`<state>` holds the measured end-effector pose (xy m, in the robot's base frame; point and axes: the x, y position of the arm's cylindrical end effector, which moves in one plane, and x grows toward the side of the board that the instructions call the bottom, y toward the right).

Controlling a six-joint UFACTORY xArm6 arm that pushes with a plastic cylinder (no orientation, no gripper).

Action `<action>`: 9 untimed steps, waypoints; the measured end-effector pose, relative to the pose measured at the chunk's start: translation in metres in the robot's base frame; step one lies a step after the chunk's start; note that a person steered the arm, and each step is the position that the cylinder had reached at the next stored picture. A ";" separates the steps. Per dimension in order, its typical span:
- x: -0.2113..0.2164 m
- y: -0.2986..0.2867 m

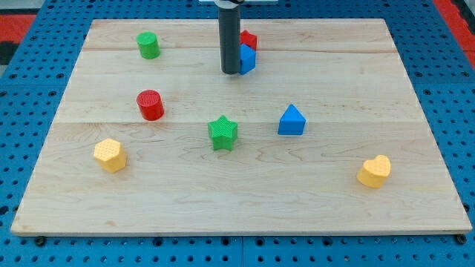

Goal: Push the green circle to the left of the blue cube

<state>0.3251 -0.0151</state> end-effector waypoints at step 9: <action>-0.063 -0.204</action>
<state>0.2620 -0.2191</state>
